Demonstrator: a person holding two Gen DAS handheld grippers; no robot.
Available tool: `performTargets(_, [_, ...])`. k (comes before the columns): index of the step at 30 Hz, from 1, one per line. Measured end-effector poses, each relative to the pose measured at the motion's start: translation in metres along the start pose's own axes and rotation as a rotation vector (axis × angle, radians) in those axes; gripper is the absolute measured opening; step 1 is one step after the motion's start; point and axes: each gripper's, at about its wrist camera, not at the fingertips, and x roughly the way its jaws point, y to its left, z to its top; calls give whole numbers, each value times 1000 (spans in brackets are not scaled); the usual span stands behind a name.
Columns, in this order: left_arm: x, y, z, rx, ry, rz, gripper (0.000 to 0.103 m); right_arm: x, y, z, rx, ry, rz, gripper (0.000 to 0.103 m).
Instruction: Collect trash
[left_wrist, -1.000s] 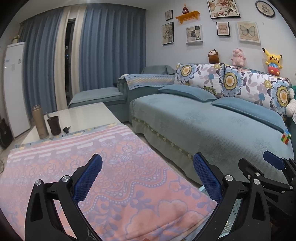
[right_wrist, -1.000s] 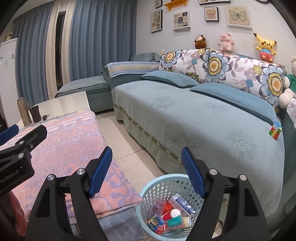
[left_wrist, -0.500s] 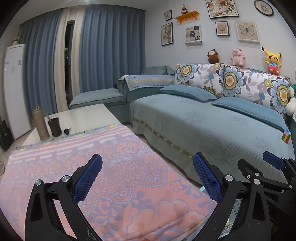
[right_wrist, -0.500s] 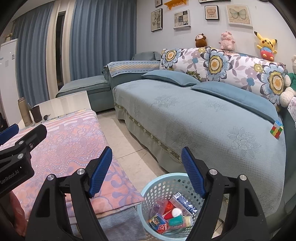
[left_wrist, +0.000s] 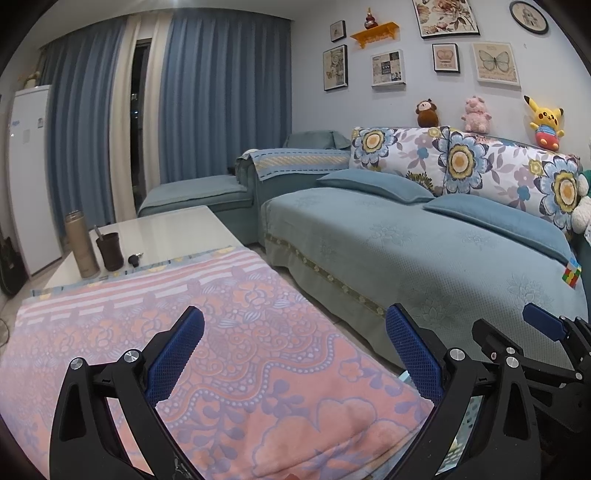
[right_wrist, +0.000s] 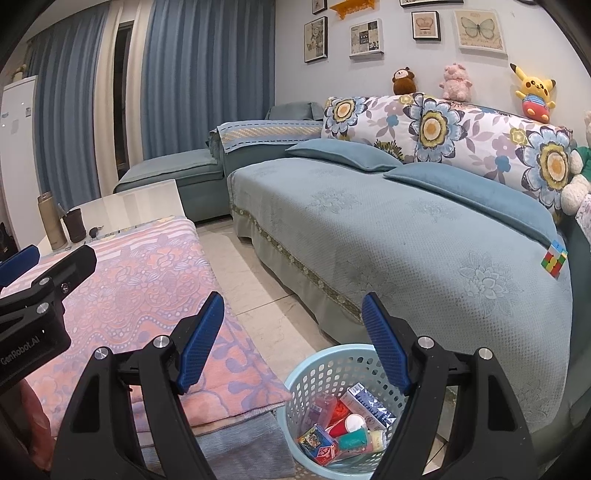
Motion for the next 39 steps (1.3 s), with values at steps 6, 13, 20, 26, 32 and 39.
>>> performTargets(6, [0,-1,1,0,-1,3,95,0,1,-1,4,5,6,73])
performTargets(13, [0,1,2,-4,6,13,95,2,1,-1,7,7,9,73])
performTargets(20, [-2,-3,1,12,2,24,95,2,2,-1,7,7,9,73])
performTargets(26, [-4,-3,3,6,-2,15,95,1,1,0,9,7,8,73])
performTargets(32, [0,-2,2,7,21,20,95,2,1,0,11,9,11,75])
performTargets(39, [2,-1,3,-7,36,24,95,4,2,-2,17,13,16,75])
